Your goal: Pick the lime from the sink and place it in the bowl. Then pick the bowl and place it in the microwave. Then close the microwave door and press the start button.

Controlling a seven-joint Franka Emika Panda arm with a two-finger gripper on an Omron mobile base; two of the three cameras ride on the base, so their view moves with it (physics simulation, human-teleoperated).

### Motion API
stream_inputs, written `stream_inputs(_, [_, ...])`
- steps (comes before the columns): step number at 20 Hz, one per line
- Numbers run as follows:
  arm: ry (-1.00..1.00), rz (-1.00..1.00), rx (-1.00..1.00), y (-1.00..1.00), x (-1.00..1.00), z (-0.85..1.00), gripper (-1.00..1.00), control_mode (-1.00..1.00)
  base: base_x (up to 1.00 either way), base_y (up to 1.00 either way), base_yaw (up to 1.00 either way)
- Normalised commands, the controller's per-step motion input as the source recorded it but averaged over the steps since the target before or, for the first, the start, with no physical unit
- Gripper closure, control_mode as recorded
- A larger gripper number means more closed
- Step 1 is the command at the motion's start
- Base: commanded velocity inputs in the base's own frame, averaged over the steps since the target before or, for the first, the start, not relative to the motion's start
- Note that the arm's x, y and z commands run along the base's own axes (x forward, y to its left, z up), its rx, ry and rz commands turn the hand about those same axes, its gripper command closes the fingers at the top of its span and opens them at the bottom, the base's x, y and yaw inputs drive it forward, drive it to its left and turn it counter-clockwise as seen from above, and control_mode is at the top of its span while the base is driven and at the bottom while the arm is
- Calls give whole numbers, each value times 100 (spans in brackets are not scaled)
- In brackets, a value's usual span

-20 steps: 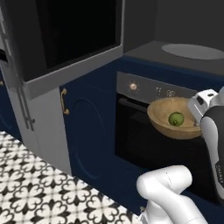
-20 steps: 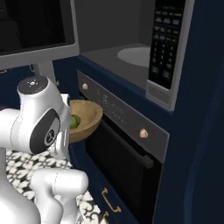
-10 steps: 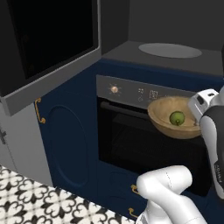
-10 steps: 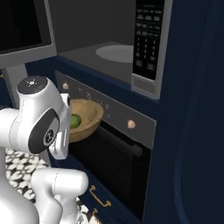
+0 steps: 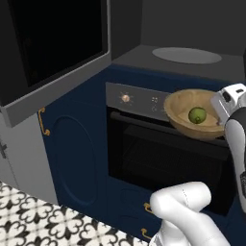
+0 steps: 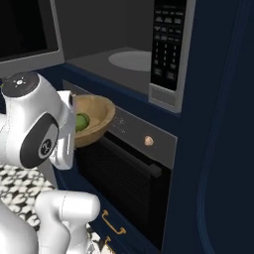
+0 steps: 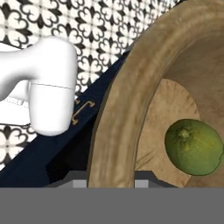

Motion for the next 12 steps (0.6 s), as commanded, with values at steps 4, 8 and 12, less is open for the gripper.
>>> stream_inputs(4, [-22, -1, -1, 1, 9, 48, 100, -100, 0, 0, 0])
stream_inputs(8, [-39, -6, -3, 1, 20, 44, 100, -100, 0, 0, 0])
stream_inputs(12, [-27, -12, 0, 1, 39, 47, 100, -100, 0, 0, 0])
